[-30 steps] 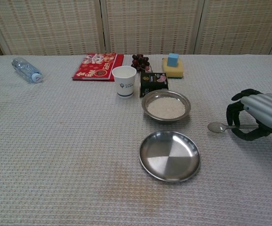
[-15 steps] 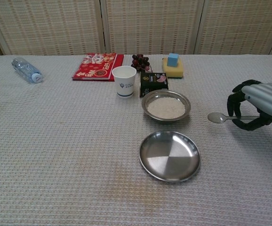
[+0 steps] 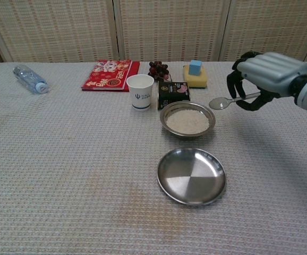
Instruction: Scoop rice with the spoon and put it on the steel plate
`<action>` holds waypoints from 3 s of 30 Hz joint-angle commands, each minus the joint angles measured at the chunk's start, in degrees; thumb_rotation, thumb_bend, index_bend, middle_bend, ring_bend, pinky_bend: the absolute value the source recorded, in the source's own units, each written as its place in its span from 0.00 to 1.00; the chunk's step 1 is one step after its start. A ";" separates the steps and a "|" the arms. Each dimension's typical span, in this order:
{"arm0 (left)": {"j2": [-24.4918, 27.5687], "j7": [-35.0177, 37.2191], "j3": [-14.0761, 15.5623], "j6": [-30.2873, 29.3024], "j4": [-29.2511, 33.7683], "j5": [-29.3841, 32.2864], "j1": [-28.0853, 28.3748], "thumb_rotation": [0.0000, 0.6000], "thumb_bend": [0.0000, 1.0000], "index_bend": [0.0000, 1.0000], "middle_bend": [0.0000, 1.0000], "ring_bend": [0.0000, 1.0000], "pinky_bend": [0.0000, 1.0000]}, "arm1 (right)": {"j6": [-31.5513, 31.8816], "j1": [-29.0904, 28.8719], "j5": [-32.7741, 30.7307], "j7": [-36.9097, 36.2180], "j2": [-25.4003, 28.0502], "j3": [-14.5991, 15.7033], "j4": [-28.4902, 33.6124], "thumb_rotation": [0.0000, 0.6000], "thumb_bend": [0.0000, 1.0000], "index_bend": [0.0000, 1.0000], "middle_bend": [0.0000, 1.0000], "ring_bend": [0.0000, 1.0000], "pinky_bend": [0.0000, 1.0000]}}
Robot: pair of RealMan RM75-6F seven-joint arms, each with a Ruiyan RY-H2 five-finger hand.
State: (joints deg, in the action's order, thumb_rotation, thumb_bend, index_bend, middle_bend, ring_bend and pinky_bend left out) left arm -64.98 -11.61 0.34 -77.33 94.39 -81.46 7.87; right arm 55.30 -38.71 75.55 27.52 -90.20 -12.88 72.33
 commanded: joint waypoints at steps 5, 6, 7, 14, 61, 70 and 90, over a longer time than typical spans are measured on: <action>0.32 0.07 0.18 -0.43 0.38 -0.46 -0.24 1.00 0.42 0.00 0.00 0.00 0.08 | -6.22 -6.05 -5.24 8.92 -2.93 -1.00 -3.47 1.00 0.37 0.95 0.56 0.11 0.02; 0.37 0.14 0.20 -0.51 0.40 -0.54 -0.29 1.00 0.42 0.00 0.00 0.00 0.08 | -6.66 -6.47 -5.79 9.86 -3.12 -0.87 -3.82 1.00 0.37 0.95 0.56 0.11 0.01; 0.44 0.39 0.22 -0.60 0.39 -0.61 -0.35 1.00 0.42 0.00 0.00 0.00 0.09 | -7.02 -6.93 -6.52 10.86 -3.38 -0.76 -4.19 1.00 0.37 0.95 0.56 0.11 0.01; 0.91 1.52 0.30 -0.62 0.33 -1.18 -0.35 1.00 0.42 0.00 0.00 0.00 0.09 | -8.36 -9.28 -9.24 15.84 -4.58 0.35 -5.65 1.00 0.37 0.95 0.56 0.11 0.01; 1.35 2.73 0.58 -2.12 0.45 -3.27 -1.10 1.00 0.42 0.00 0.00 0.00 0.10 | -12.19 -10.69 -29.12 1.35 0.52 0.10 2.52 1.00 0.38 0.95 0.56 0.14 0.01; 0.99 3.90 0.53 -4.03 -0.47 -4.80 -1.67 1.00 0.42 0.00 0.00 0.00 0.09 | -12.89 -12.35 -31.11 -0.61 -0.28 -0.33 0.44 1.00 0.38 0.95 0.56 0.14 0.01; 2.90 7.04 0.68 -4.49 0.34 -5.06 -2.26 1.00 0.42 0.00 0.00 0.00 0.10 | -11.65 -20.40 -40.61 0.18 -2.08 -6.04 -0.99 1.00 0.38 0.95 0.56 0.14 0.01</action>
State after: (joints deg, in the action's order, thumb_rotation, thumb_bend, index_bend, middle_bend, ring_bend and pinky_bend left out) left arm -62.24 -4.75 0.91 -81.77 94.58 -86.41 5.71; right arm 43.40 -57.63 36.55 26.86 -91.46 -18.14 72.05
